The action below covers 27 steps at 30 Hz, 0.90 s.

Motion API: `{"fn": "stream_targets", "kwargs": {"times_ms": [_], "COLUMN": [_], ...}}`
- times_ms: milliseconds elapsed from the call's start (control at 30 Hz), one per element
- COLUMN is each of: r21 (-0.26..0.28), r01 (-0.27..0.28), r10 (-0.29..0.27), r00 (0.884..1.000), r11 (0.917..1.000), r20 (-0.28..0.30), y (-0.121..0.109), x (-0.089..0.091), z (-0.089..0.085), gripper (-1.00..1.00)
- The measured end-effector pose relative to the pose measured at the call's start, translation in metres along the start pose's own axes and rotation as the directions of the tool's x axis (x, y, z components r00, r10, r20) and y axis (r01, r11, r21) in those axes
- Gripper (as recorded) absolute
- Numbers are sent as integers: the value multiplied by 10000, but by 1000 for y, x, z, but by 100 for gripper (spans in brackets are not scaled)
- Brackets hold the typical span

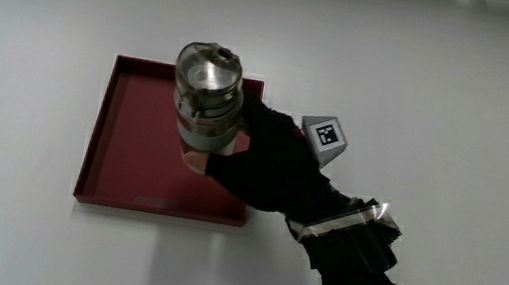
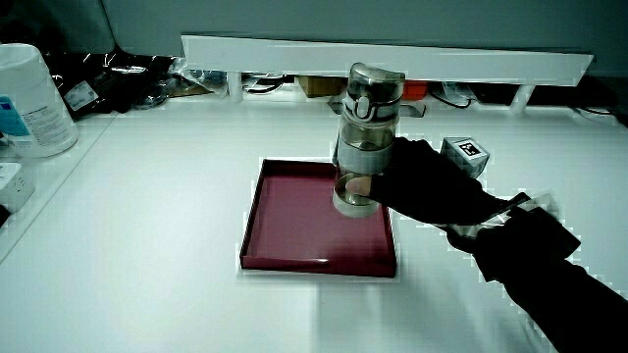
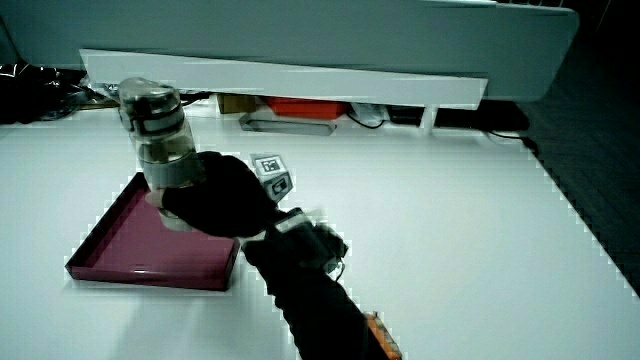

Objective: Place bottle

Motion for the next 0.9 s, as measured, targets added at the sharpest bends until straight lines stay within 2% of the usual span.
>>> {"fn": "stream_targets", "kwargs": {"times_ms": [200,267,300,367,500,600,633,867,900], "r21": [-91,-184,-195,-320,-429,-601,-548,-799,-865], "r01": [323,700,594,803,1029,1413,1288,1675,1577], "r10": [-323,-702,-595,-811,-1033,-1417,-1282,-1665,-1569], "r00": [9995,9974,9982,9963,9946,9899,9917,9859,9875], "r11": [9994,9974,9980,9963,9938,9881,9902,9826,9837], "r20": [-35,-129,-61,-268,-57,-26,129,181,157], "y": [5,5,7,6,7,6,6,7,8], "x": [18,22,28,33,42,45,45,40,42], "z": [-13,-16,-17,-21,-27,-29,-30,-32,-32], "gripper": [0,0,0,0,0,0,0,0,0]}}
